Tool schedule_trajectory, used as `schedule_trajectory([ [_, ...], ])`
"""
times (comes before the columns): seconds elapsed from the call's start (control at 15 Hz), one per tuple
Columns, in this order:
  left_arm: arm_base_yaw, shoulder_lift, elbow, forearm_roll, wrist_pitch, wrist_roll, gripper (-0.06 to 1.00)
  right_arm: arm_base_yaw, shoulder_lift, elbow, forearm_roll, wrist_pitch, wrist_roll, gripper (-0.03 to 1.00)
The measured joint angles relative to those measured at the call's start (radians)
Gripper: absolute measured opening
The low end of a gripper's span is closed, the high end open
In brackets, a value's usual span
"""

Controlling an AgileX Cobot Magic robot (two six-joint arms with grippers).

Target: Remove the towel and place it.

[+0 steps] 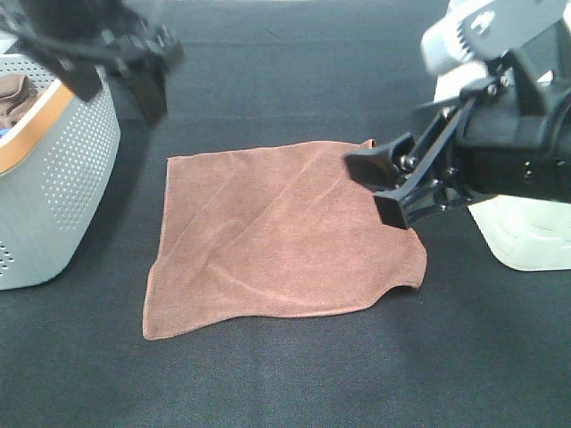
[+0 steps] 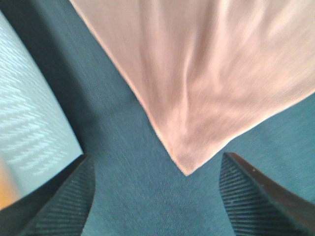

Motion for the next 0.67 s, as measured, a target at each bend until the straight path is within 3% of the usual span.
schedule_trajectory([
  [0.13, 0.0, -0.077, 0.0, 0.008, 0.002, 0.001, 0.68, 0.0, -0.017, 0.001, 0.0, 0.138, 0.103, 0.74],
  [0.4, 0.0, -0.213, 0.0, 0.008, 0.004, -0.001, 0.68, 0.0, -0.017, 0.003, -0.029, 0.25, 0.212, 0.74],
  [0.53, 0.0, -0.297, 0.0, 0.006, 0.005, -0.001, 0.68, 0.0, -0.017, 0.003, -0.195, 0.351, 0.364, 0.74],
  [0.67, 0.0, -0.391, 0.001, -0.023, 0.005, -0.001, 0.68, 0.0, -0.017, 0.003, -0.612, 0.49, 0.728, 0.74],
])
